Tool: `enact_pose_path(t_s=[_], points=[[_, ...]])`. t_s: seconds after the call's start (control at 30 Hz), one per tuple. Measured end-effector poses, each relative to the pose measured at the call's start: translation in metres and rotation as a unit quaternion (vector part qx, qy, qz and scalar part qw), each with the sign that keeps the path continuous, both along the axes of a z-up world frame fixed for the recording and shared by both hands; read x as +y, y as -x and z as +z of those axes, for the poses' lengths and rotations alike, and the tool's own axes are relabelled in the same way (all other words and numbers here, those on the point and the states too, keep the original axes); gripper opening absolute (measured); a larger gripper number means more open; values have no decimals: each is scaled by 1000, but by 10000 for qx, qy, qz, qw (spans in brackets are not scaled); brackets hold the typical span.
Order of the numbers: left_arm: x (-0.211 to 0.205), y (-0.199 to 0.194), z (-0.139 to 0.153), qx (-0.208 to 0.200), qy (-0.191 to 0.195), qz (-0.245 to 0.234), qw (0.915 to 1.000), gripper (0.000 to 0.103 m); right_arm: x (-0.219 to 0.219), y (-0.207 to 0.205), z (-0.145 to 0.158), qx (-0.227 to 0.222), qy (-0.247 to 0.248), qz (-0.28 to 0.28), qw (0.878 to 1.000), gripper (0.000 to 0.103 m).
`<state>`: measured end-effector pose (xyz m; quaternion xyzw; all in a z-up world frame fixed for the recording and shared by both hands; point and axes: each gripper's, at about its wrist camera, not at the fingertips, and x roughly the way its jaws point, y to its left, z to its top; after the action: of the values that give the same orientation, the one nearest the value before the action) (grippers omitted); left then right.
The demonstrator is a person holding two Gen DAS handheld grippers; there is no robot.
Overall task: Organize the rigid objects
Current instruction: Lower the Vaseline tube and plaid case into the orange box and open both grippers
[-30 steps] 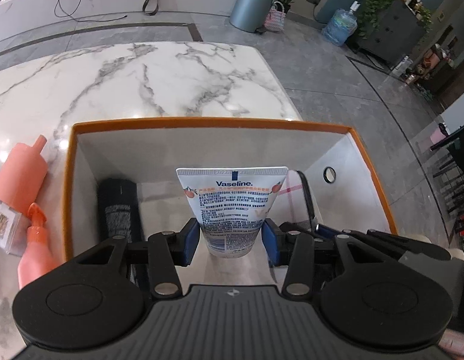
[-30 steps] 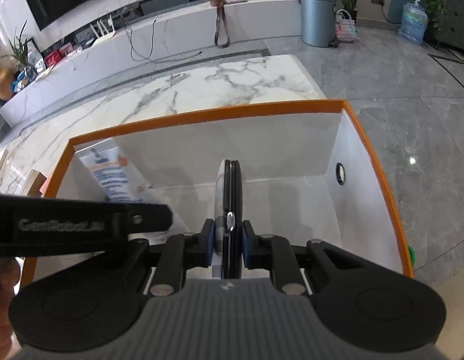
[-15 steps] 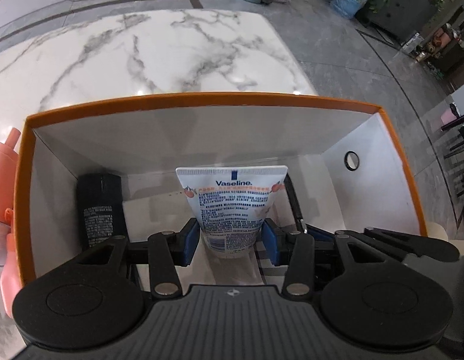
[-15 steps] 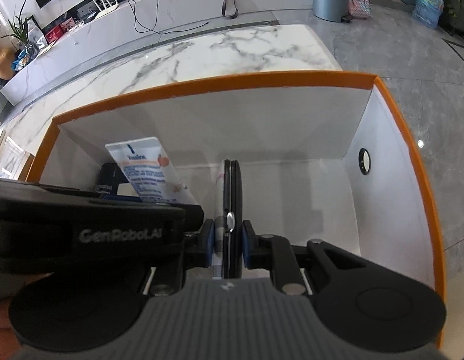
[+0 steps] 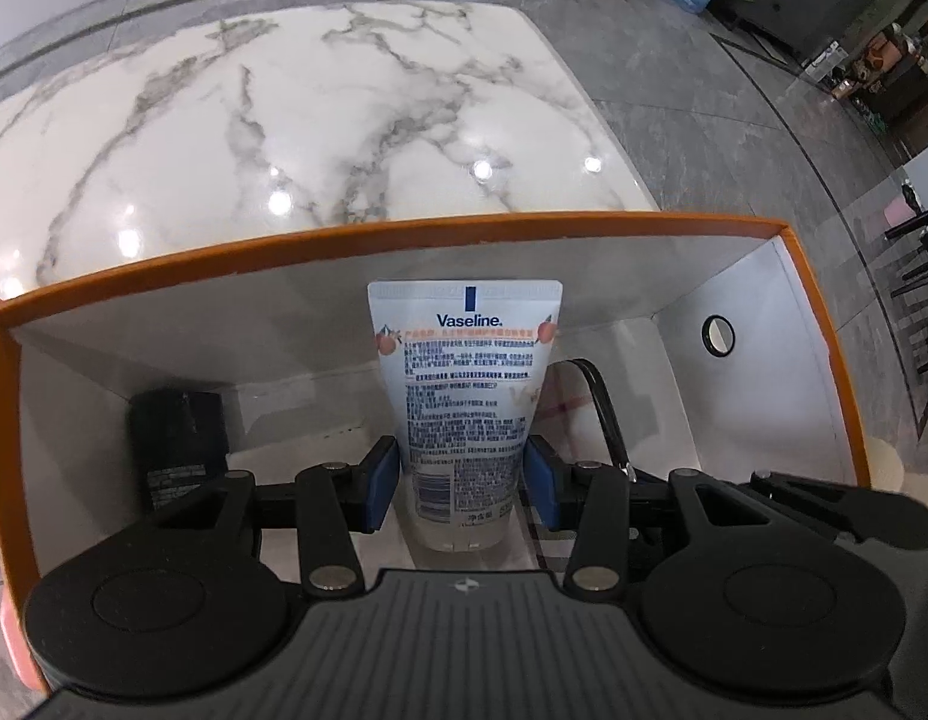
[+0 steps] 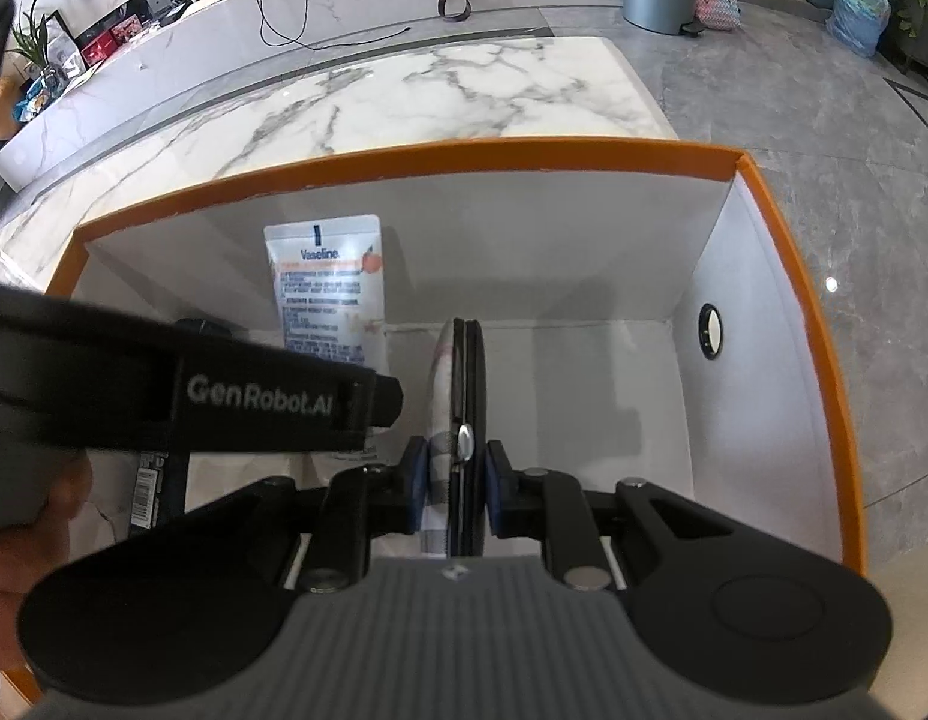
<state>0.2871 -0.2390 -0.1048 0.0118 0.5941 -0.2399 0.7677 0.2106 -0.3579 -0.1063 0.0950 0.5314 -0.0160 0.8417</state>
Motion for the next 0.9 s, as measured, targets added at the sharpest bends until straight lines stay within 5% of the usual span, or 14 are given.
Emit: enact_pose_path(t_s=[0.3, 0.7, 0.9], points=[[8, -7, -16, 863, 170, 140, 9960, 52, -5, 2, 0, -41, -107, -40, 9999, 18], [21, 0, -7, 815, 274, 359, 9956, 56, -6, 1, -1, 12, 39, -83, 10000, 23], [20, 5, 4, 427, 103, 169, 9989, 66, -3, 3, 0, -32, 89, -74, 9999, 22]])
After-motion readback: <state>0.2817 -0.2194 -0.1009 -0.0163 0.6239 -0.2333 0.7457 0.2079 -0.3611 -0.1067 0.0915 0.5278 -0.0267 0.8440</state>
